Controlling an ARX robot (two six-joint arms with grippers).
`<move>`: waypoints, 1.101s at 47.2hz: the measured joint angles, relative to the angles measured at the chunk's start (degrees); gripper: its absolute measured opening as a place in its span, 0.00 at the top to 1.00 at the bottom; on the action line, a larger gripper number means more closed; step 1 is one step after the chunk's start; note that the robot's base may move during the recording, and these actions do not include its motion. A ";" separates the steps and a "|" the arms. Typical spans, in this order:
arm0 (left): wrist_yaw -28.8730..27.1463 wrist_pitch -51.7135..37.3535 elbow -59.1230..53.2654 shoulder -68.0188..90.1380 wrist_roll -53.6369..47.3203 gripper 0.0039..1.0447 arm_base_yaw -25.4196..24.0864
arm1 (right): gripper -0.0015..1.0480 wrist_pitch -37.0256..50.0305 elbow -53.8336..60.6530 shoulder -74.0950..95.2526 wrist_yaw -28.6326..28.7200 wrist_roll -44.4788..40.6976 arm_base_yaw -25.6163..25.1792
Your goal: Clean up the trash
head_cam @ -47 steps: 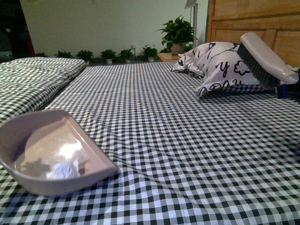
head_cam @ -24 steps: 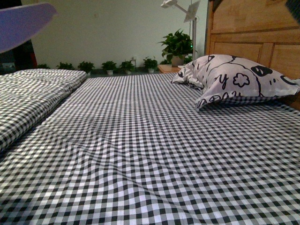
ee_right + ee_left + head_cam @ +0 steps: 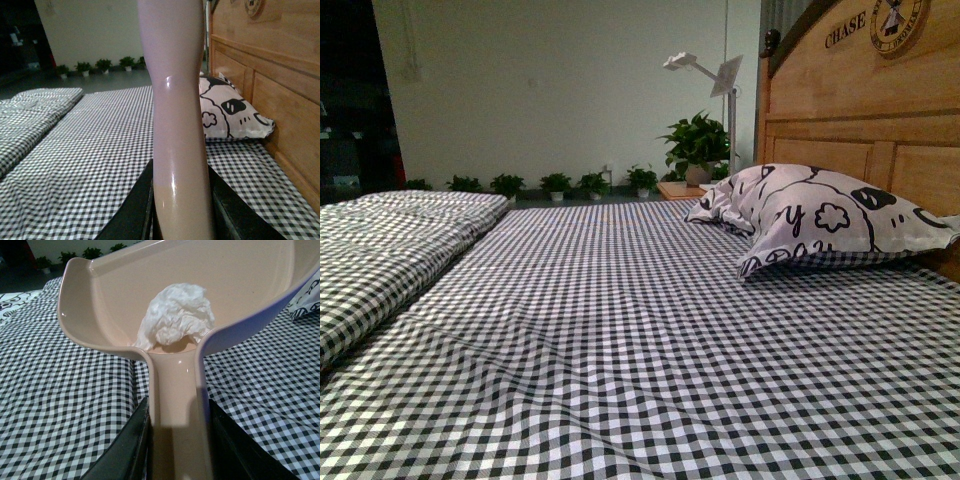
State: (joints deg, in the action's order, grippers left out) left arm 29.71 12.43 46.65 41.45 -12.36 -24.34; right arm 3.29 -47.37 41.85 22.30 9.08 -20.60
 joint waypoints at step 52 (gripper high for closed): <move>6.73 7.63 -1.38 -11.10 -1.29 0.72 -5.70 | 0.80 -4.50 3.06 -11.15 10.69 7.06 -11.43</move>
State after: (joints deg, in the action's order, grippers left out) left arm 36.45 20.05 45.28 30.35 -13.65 -30.04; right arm -1.21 -44.31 30.70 32.99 16.14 -32.03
